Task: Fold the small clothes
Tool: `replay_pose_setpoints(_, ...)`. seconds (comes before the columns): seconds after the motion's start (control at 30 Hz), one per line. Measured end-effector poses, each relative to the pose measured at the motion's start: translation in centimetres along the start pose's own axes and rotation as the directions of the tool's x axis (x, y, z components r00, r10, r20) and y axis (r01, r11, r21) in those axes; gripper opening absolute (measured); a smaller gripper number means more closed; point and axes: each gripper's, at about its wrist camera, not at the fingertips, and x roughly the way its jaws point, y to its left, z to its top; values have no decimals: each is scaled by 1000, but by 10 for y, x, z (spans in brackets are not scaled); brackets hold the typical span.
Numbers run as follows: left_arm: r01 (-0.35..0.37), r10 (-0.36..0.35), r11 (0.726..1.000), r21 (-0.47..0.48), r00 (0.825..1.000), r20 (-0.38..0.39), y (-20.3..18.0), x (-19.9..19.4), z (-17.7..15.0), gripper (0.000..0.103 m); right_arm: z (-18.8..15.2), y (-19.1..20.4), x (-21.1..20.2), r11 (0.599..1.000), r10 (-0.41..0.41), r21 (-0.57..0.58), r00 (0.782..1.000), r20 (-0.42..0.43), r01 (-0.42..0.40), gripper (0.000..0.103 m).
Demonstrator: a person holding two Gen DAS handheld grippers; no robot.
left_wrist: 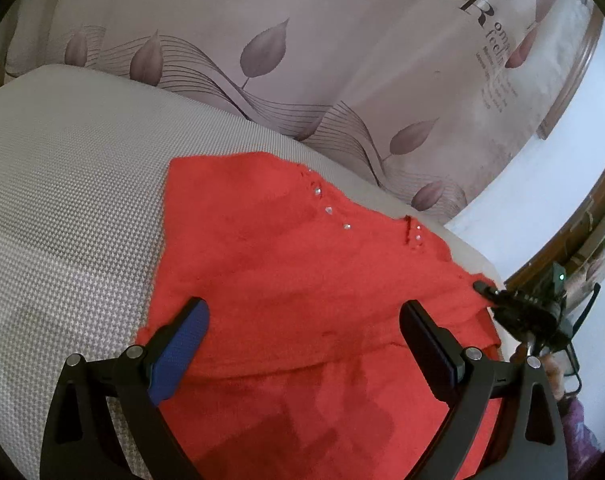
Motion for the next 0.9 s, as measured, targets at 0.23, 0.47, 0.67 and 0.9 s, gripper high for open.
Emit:
replay_pose_setpoints(0.23, 6, -6, 1000, -8, 1000, 4, 1, -1, 1, 96, 6, 4, -7, 999, 47, -8, 998, 34, -47, 5)
replay_pose_setpoints(0.47, 15, -15, 1000, -14, 1000, 4, 2, -3, 1, 96, 5, 3, -9, 999, 37, -29, 998, 48, -36, 5)
replay_pose_setpoints(0.67, 14, -14, 1000, -9, 1000, -2, -1, -2, 2, 96, 21, 24, -27, 992, 111, -76, 984, 142, -101, 5)
replay_pose_setpoints(0.9, 10, -10, 1000, -4, 1000, -8, -2, -1, 2, 96, 11, -7, 1, 999, -48, -23, 999, 0, 48, 5)
